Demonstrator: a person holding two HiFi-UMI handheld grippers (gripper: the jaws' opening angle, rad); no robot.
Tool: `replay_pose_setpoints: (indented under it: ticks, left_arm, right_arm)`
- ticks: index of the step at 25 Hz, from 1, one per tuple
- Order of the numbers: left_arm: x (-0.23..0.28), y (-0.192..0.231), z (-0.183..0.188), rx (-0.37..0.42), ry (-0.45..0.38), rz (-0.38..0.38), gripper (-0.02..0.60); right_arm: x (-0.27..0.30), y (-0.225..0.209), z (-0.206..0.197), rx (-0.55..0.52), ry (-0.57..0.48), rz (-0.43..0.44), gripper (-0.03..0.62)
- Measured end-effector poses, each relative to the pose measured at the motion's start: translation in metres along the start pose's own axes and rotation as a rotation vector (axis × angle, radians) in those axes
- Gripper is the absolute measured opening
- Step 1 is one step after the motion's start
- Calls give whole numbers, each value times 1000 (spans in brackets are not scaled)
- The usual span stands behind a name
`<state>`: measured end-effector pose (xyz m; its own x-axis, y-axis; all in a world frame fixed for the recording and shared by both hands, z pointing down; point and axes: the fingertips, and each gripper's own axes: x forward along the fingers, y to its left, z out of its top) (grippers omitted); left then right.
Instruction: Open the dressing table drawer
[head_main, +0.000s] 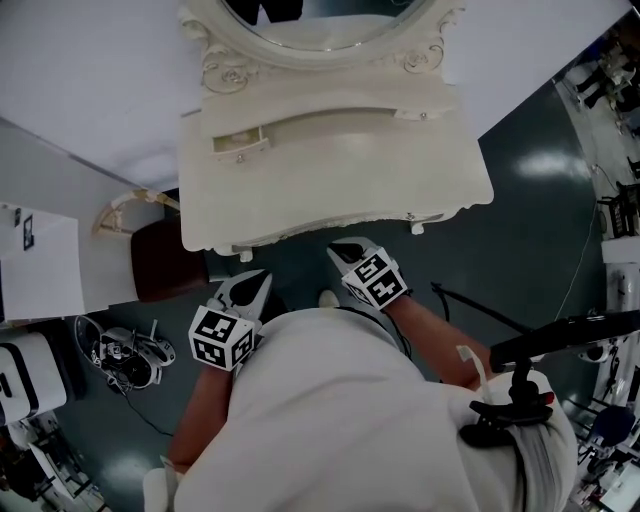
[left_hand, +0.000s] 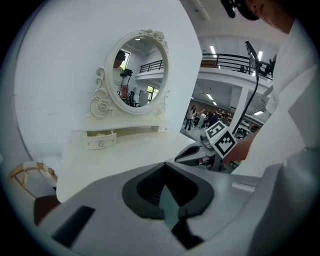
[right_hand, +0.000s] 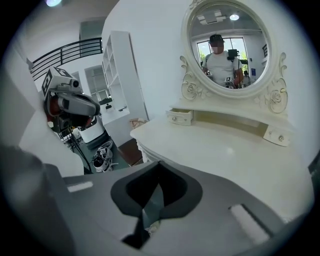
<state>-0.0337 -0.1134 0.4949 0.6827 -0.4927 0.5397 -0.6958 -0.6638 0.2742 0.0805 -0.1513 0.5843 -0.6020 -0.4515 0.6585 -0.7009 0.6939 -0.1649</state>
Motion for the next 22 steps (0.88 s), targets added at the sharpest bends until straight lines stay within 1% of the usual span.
replay_pose_setpoints:
  ticks: [8,14,22]
  left_arm:
    - [12,-30,-8,1,0,0,3]
    - [23,-44,-6,11,1,4,3]
    - [45,-66,-11,21,50,-19,3]
  right_arm:
    - [-27,9,-13,-42,-21,25,0]
    - [-41,2,-22,-68,-28,25,0]
    - [-59,-7,-36,-76,-36,22,0]
